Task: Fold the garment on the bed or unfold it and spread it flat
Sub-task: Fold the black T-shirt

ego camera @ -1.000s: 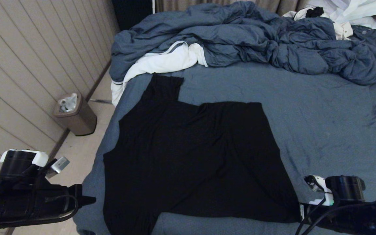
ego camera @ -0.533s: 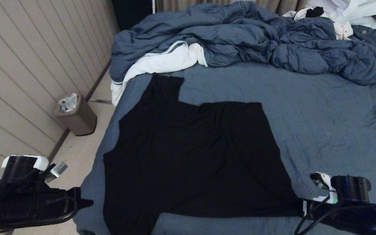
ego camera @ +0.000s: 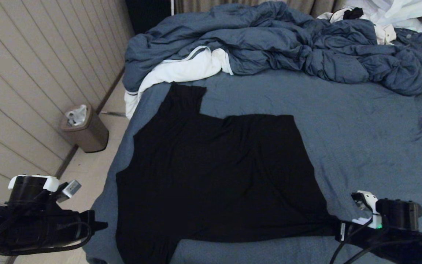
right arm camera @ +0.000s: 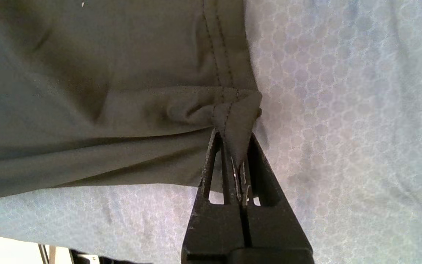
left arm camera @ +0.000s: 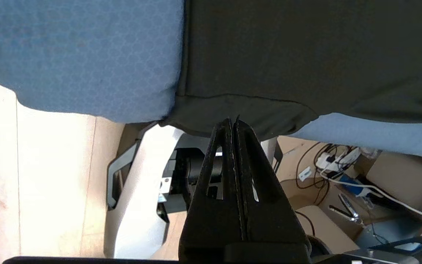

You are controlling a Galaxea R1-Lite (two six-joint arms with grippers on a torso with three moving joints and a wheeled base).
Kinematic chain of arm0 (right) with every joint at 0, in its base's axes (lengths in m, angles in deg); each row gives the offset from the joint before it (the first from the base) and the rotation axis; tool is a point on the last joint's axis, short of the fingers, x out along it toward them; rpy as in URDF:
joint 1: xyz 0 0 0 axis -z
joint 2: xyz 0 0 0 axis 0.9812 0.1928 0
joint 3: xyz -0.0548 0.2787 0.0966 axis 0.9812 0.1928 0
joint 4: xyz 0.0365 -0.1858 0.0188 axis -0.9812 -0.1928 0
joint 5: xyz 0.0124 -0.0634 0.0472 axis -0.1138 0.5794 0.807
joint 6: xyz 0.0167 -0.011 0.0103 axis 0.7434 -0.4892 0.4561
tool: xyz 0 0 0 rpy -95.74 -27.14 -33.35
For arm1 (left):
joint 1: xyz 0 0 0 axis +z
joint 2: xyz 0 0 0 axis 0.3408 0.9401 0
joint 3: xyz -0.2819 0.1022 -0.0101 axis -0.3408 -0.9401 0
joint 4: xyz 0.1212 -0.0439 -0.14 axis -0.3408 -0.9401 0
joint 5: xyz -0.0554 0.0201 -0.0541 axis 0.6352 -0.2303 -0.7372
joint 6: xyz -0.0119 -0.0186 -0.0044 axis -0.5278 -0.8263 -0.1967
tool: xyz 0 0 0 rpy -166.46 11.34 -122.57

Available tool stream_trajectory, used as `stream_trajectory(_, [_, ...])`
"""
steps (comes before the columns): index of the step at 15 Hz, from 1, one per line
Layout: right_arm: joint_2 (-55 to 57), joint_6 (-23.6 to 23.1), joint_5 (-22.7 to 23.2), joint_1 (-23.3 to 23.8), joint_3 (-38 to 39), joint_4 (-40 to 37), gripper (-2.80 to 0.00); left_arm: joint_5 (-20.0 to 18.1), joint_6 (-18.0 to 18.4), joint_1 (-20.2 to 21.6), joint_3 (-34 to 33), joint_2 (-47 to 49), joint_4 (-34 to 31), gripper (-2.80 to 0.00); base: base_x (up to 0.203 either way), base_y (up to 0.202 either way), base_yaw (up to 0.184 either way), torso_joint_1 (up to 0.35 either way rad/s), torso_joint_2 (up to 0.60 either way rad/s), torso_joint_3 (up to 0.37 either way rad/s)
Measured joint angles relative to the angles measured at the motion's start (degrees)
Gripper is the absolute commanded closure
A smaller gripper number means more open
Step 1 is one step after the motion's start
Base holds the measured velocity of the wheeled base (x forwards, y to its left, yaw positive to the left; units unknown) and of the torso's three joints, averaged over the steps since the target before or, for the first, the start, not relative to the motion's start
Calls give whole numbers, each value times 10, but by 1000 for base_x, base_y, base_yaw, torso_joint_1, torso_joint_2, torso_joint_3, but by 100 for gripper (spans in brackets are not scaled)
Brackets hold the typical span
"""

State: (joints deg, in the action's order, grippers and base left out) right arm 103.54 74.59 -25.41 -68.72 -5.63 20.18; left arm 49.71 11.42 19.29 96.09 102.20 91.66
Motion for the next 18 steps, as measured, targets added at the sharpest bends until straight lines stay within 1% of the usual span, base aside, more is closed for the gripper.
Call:
stream_trajectory(5, [6, 14, 1, -12, 0, 9, 0, 5, 8, -1, 15, 33, 2, 0, 0, 0, 0, 0, 0, 0])
stream_trajectory(8, [15, 13, -1, -19, 5, 50, 0, 3, 8, -2, 24, 52, 1, 0, 0, 0, 0, 0, 0, 0])
stream_trajectory(11, [33, 10, -2, -20, 11, 72, 0, -1, 7, -3, 23, 63, 0, 0, 0, 0, 0, 0, 0, 0])
stream_trajectory(14, [62, 9, -10, -27, 26, 127, 0, 1, 5, -2, 30, 69, 0, 0, 0, 0, 0, 0, 0, 0])
stream_trajectory(15, [73, 9, -16, -32, 34, 131, 0, 2, 6, -2, 31, 70, 0, -280, 0, 0, 0, 0, 0, 0])
stream_trajectory(18, [90, 9, -22, -38, 38, 132, 0, 3, 7, -2, 35, 75, 1, -280, 0, 0, 0, 0, 0, 0])
